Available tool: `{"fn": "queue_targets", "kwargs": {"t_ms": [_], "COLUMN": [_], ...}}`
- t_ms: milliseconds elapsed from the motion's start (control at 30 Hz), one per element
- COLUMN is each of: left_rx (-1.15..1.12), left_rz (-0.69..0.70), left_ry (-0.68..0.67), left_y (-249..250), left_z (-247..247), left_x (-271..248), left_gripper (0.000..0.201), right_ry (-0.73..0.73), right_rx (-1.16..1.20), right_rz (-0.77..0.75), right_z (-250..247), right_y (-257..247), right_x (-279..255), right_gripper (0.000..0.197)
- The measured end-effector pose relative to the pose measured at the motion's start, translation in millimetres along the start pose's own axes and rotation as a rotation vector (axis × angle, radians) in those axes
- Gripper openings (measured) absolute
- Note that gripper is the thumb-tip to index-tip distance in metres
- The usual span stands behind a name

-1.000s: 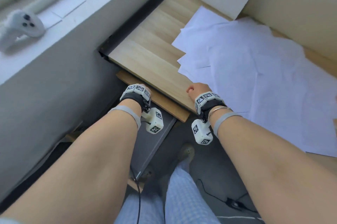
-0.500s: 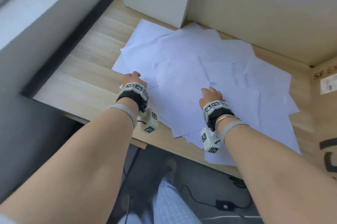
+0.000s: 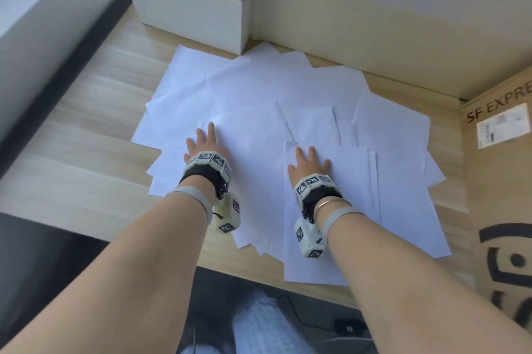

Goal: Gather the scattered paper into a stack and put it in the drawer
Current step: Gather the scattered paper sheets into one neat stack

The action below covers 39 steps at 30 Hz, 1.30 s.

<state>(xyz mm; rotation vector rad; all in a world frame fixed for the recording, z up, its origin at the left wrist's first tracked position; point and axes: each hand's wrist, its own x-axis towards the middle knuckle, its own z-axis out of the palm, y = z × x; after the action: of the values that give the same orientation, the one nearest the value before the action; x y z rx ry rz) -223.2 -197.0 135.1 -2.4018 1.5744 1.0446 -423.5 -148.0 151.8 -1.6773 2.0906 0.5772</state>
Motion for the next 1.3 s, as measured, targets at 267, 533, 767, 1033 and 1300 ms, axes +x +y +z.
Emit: {"fn": "queue_targets", "kwargs": {"t_ms": [267,533,767,1033,1300], "left_rx": [-0.058,-0.067,0.038,0.037,-0.122], "left_rz": [-0.029,0.013,0.128,0.181,0.201], "left_ry": [0.033,0.034,0.008,0.003,0.066], "left_y": [18,24,46,67,68], "left_z": [-5,1,21,30,20], "left_x": [-5,7,4,-6,-6], "left_gripper": [0.063,0.070,0.072,0.062,0.061], "right_ry": [0.009,0.015,-0.013,-0.043,-0.047], "right_rx": [0.371,0.480,0.568,0.663,0.613], "right_rz": [-0.023,0.557,0.719,0.582,0.542], "right_z": [-18,-13,-8,-24,-23], "right_y": [-21,64,80,58,85], "right_x": [17,24,20,27,18], "right_gripper": [0.052,0.062,0.077,0.081,0.098]}}
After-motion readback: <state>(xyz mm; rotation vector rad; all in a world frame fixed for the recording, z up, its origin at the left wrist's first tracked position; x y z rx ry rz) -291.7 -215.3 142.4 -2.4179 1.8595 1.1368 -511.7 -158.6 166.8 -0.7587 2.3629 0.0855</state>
